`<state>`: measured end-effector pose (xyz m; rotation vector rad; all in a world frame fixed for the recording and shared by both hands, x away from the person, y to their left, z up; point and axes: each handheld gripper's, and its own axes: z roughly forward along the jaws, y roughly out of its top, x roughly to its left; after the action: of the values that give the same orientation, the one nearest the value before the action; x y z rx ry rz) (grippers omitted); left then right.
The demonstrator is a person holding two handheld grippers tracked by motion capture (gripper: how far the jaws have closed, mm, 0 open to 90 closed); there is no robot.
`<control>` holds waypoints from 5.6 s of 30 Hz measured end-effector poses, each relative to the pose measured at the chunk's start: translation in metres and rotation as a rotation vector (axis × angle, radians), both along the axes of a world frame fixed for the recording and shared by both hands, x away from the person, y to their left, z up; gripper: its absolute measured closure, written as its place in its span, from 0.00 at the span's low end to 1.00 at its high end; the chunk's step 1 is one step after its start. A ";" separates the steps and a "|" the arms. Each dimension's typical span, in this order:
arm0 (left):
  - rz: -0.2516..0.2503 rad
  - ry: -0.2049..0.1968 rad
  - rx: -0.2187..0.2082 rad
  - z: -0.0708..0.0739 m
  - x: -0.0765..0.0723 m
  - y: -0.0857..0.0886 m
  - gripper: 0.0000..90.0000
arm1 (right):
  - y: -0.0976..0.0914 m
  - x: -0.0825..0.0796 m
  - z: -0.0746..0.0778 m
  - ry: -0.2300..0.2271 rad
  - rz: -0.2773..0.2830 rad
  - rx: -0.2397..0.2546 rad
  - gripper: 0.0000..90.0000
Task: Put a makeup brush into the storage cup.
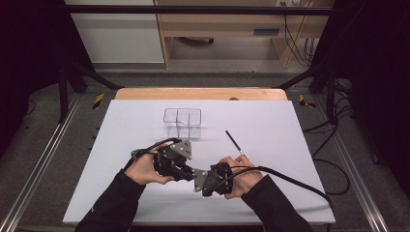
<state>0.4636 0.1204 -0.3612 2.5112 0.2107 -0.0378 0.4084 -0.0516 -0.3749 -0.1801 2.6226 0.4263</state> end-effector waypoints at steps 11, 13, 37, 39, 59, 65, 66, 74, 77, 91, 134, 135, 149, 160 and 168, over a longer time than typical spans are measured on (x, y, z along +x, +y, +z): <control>0.110 -0.082 -0.081 -0.003 -0.002 0.027 0.40 | -0.018 0.006 -0.002 0.027 -0.078 0.054 0.93; 0.135 -0.090 -0.093 -0.005 -0.002 0.031 0.33 | -0.023 0.007 -0.004 0.039 -0.099 0.061 0.93; 0.366 -0.097 -0.283 -0.026 -0.013 0.064 0.21 | -0.054 0.010 -0.031 0.103 -0.241 0.329 0.93; 0.379 -0.106 -0.293 -0.028 -0.015 0.063 0.21 | -0.056 0.010 -0.033 0.103 -0.256 0.354 0.93; 0.494 -0.138 -0.404 -0.045 -0.021 0.060 0.21 | -0.073 0.009 -0.041 0.146 -0.395 0.603 0.93; 0.526 -0.128 -0.439 -0.048 -0.022 0.060 0.22 | -0.075 0.010 -0.045 0.157 -0.427 0.653 0.93; 0.529 -0.128 -0.442 -0.048 -0.022 0.059 0.22 | -0.075 0.011 -0.046 0.161 -0.432 0.659 0.93; 0.555 -0.112 -0.488 -0.048 -0.023 0.057 0.22 | -0.079 0.013 -0.048 0.194 -0.455 0.713 0.93; 0.568 -0.116 -0.508 -0.048 -0.024 0.056 0.23 | -0.078 0.013 -0.047 0.197 -0.460 0.730 0.93; 0.589 -0.098 -0.588 -0.046 -0.026 0.048 0.24 | -0.076 0.013 -0.047 0.187 -0.490 0.809 0.93; 0.606 -0.058 -0.773 -0.035 -0.015 0.014 0.26 | -0.071 0.012 -0.048 0.218 -0.487 0.946 0.93; 0.609 -0.058 -0.777 -0.035 -0.015 0.013 0.26 | -0.071 0.012 -0.048 0.222 -0.485 0.949 0.93; 0.634 -0.019 -0.810 -0.043 -0.011 -0.002 0.33 | -0.070 0.012 -0.048 0.227 -0.486 0.972 0.93; 0.652 0.008 -0.837 -0.045 -0.011 -0.004 0.52 | -0.069 0.012 -0.048 0.229 -0.489 0.978 0.93; 0.654 0.031 -0.849 -0.047 -0.012 -0.006 0.66 | -0.068 0.012 -0.049 0.233 -0.492 0.981 0.93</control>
<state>0.4521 0.1146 -0.4077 1.5151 0.8241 0.0834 0.4207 -0.1199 -0.4239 0.8419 2.2240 1.5095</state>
